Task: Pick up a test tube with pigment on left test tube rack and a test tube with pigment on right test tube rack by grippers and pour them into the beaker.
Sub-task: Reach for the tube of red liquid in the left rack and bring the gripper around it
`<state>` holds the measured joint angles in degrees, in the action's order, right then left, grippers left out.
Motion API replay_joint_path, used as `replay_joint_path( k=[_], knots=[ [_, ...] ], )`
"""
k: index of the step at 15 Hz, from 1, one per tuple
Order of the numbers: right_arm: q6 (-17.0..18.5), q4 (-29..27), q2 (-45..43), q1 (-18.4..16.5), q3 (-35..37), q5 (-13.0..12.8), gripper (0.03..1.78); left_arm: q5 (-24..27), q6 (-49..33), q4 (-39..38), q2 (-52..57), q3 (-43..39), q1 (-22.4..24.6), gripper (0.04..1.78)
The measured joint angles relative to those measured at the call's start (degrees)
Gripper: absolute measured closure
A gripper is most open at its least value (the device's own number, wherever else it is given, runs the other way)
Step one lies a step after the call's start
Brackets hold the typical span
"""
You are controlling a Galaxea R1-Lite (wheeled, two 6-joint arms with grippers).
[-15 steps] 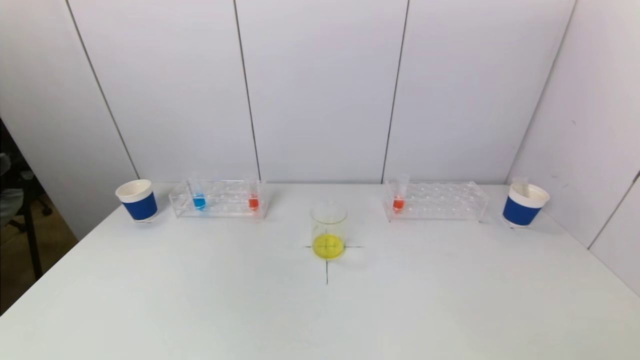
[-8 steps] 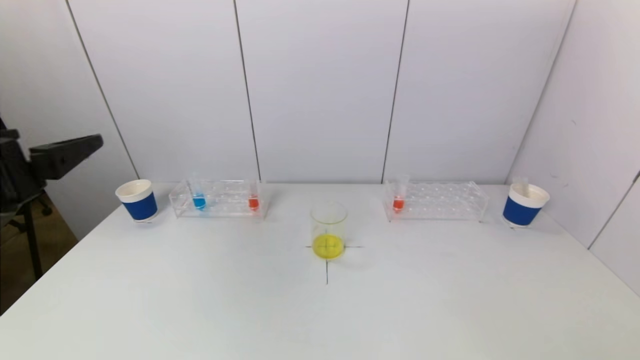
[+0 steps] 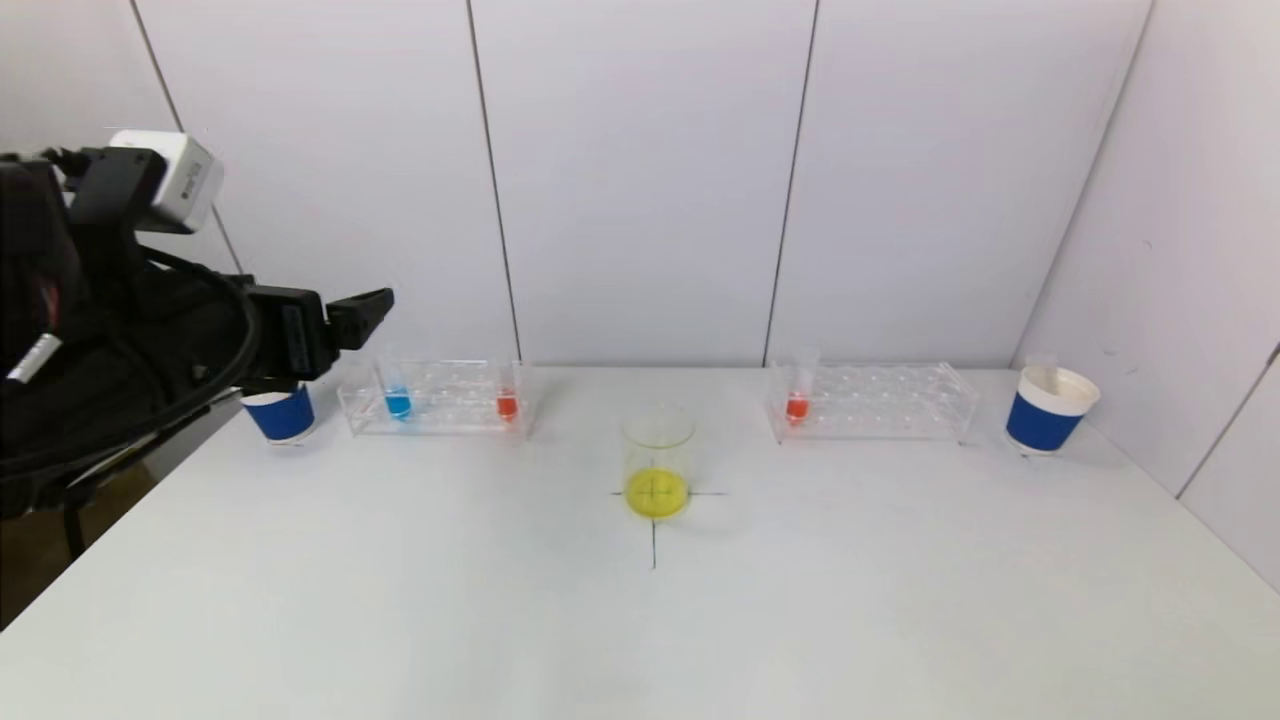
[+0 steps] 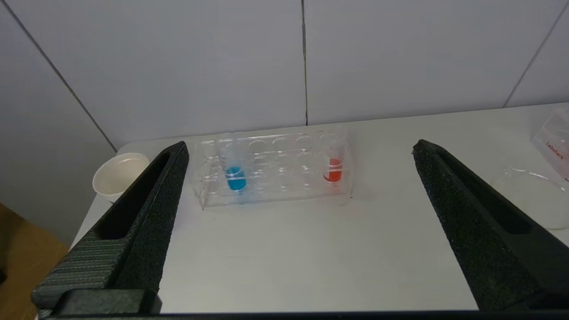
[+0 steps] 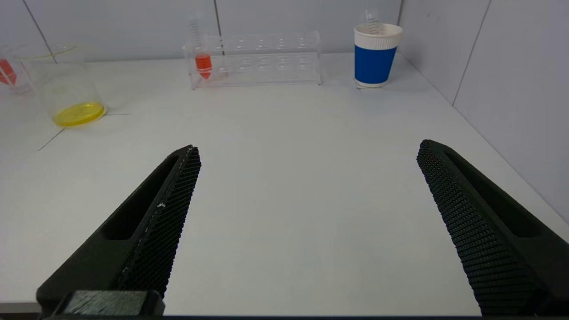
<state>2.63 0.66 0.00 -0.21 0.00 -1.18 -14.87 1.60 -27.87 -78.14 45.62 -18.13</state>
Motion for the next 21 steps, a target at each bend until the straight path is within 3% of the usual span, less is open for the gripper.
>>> replay_joint_path(
  k=[12, 21],
  knots=[
    [0.0, 0.02, 0.0, 0.0, 0.0, 0.0, 0.04, -5.49, -3.44, -28.75, -26.51, -1.5, -2.68, 0.06],
    [0.0, 0.0, 0.0, -0.01, 0.0, 0.02, 0.04, -6.51, -5.81, -39.11, -39.86, 0.38, -4.02, 0.06]
  ],
)
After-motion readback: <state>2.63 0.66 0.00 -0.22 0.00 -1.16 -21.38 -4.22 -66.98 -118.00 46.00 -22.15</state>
